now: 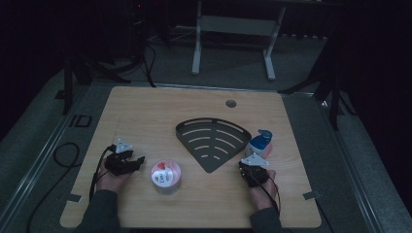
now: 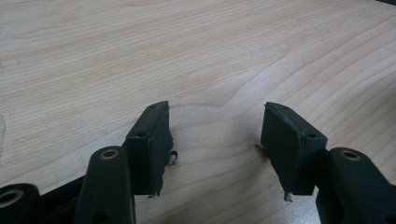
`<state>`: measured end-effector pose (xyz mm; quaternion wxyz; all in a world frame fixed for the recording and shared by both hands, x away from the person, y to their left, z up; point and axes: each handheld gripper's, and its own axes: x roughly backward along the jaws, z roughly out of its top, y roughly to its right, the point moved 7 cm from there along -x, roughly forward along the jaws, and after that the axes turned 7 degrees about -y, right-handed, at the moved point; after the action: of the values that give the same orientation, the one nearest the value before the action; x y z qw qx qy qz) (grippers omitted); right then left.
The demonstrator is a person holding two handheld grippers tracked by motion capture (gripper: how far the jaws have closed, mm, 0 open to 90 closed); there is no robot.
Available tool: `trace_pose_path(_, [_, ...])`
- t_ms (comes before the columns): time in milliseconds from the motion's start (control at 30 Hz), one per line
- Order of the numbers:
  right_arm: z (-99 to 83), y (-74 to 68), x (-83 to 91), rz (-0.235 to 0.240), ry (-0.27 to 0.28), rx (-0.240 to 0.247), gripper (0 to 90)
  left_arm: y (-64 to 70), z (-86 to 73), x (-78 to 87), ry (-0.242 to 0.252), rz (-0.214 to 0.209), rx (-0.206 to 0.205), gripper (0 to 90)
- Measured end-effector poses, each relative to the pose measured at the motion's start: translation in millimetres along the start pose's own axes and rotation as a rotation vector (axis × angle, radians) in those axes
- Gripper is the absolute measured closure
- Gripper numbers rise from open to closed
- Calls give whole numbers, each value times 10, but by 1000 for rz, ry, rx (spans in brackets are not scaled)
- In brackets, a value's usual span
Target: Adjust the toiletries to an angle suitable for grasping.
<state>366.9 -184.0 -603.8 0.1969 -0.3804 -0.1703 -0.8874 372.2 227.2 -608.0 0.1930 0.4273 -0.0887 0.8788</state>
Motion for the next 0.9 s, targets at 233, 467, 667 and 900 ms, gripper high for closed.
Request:
trace_pose_path(233, [-3, 23, -1, -5, -1, -5, 899, 0, 1, 0, 0, 0, 1, 425])
trace_pose_path(467, [-1, 3, 73, -19, 16, 3, 897, 36, 3, 24, -7, 18, -33, 472])
trace_pose_path(667, [26, -81, 192, -6, 46, 24, 892, 247, -22, 163, -31, -52, -120, 740])
trace_pose_path(900, [52, -254, 318, 32, 69, 66, 872, 546, -88, 303, -86, -69, -190, 897])
